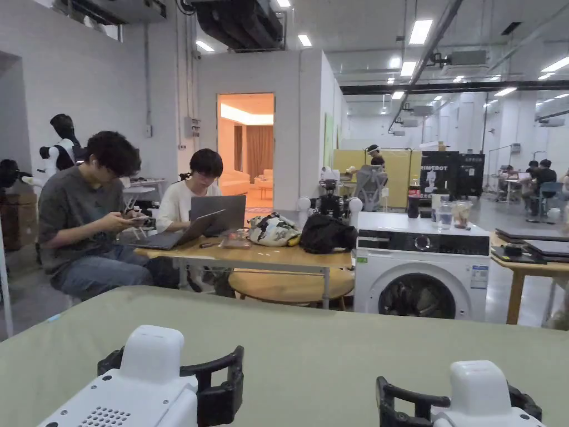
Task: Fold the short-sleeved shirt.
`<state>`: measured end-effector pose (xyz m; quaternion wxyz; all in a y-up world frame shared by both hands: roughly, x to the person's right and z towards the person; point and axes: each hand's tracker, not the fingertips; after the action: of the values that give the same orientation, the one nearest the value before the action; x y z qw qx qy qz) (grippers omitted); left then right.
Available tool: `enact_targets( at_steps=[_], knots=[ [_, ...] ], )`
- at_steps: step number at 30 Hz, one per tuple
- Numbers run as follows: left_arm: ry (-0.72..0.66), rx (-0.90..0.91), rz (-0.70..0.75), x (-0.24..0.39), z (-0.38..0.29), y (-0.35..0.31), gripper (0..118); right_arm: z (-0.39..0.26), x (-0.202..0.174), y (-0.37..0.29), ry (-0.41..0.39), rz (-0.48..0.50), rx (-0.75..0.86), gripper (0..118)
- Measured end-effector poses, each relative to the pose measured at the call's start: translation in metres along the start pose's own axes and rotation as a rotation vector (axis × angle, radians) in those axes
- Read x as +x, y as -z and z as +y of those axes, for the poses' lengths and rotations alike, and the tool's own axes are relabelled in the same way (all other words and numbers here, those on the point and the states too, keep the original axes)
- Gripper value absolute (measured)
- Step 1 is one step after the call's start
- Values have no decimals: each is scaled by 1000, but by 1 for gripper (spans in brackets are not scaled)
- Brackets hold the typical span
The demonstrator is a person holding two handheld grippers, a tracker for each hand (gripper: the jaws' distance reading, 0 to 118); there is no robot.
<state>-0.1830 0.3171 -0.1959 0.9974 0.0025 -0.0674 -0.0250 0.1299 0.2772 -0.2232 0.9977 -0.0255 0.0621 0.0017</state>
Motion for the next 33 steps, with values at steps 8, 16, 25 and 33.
enact_targets(
  at_steps=[8, 16, 25, 33],
  knots=[
    [20, -34, 166, -60, -7, -32, 100, -11, -66, 34, 25, 128, 4, 118],
    [34, -58, 183, -95, -24, -26, 0, -19, -96, 51, -28, 138, -8, 0],
    [-142, -263, 72, -140, -56, 26, 22, -29, -95, 53, -8, 206, -58, 0],
    [-183, -695, 47, -173, -166, 134, 87, -61, -63, 34, 11, 207, -168, 0]
  ],
)
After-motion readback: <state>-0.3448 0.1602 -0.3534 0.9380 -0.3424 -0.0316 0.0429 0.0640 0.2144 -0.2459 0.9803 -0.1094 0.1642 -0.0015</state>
